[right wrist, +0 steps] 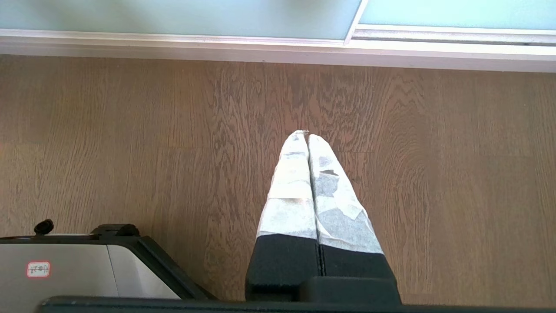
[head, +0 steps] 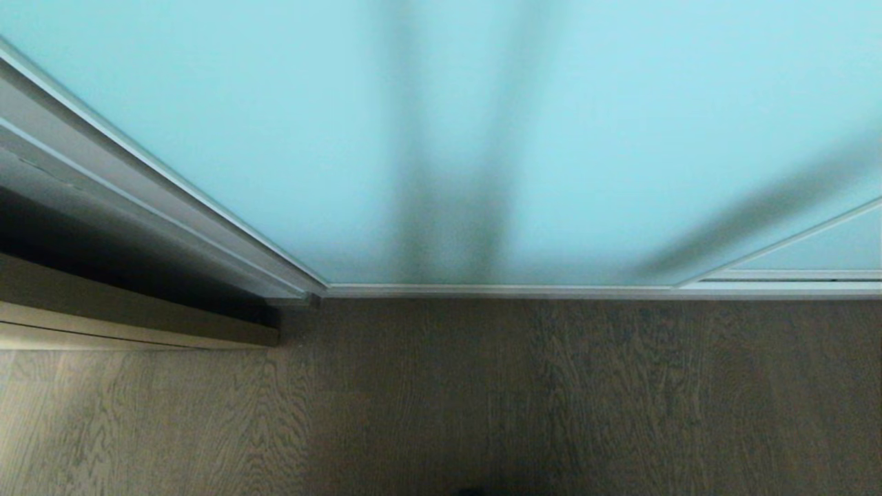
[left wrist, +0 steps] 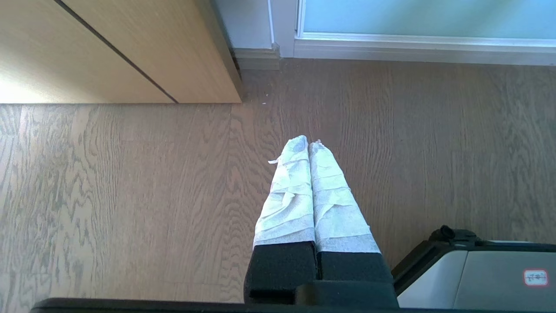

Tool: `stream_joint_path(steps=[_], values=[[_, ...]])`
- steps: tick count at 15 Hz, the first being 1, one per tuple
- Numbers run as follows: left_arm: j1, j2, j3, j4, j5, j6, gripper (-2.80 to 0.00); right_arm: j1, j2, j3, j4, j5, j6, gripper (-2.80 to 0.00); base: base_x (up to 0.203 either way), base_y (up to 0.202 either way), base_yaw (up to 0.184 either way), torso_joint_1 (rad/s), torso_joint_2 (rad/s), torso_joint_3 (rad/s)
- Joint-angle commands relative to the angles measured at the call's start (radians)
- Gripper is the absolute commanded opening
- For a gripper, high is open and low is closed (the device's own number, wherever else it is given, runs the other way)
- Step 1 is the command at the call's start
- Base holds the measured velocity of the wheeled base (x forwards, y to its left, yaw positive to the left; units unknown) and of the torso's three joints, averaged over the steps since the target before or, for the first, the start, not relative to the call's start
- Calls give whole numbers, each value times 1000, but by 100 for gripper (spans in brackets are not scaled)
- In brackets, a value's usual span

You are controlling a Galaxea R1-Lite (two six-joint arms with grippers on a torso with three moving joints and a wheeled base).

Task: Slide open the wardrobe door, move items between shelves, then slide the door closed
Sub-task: Open the door

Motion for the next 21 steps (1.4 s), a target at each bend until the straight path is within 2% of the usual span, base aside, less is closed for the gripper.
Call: stream_joint_path(steps=[1,15,21], values=[[0,0,0,0,0,0,-280,1,0,0,-1,0,0,-280,0,0,0,0,0,0],[0,0,0,0,3,5,-280,1,0,0,-1,0,0,-280,0,0,0,0,0,0],[0,2,0,11,-5,52,-280,0,0,0,-1,0,0,-280,0,0,0,0,0,0]])
